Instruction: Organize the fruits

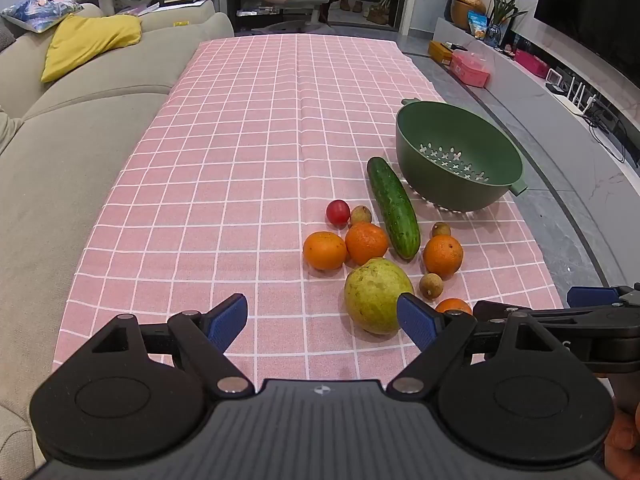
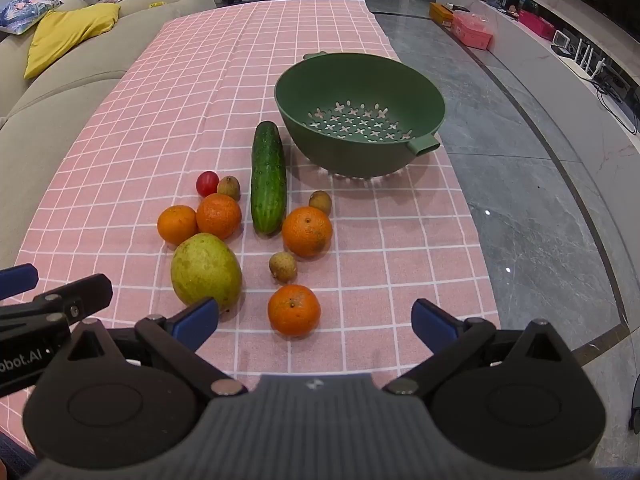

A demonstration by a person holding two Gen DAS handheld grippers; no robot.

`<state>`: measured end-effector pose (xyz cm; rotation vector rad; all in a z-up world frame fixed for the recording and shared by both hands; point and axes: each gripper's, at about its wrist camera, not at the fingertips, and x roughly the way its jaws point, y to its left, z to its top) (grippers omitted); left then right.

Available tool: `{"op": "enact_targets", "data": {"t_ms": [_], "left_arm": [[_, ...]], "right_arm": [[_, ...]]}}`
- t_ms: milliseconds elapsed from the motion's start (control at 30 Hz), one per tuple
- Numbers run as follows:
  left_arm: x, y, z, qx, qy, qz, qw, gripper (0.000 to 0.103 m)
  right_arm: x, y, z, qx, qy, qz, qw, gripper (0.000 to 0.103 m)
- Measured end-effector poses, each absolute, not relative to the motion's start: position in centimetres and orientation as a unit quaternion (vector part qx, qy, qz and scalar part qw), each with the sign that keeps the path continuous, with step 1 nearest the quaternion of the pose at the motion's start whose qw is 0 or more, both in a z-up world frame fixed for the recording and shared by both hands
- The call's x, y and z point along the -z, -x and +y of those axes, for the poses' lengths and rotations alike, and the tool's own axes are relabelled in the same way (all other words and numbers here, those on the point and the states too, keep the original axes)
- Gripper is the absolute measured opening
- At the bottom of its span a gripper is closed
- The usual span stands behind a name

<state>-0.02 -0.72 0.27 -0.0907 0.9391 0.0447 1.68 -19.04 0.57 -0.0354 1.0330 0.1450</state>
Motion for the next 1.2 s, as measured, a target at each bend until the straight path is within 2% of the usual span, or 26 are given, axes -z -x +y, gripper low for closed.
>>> {"op": "enact_targets", "data": {"t_ms": [967,1200], "left_arm": [[-0.4,0.1,-0.8,-0.019,0.041,0.452,0.891,0.099],[-0.4,0.2,-1.0,-0.004,0.014,0.455,0.89,0.099]], "right_arm": [[-0.4,-1.7,-18.8,-0.077,0.022,0.494,0.866,0.099],[-0.8,-2.8,-21.4,-0.085,0.043,0.435,0.896,0.099]]}}
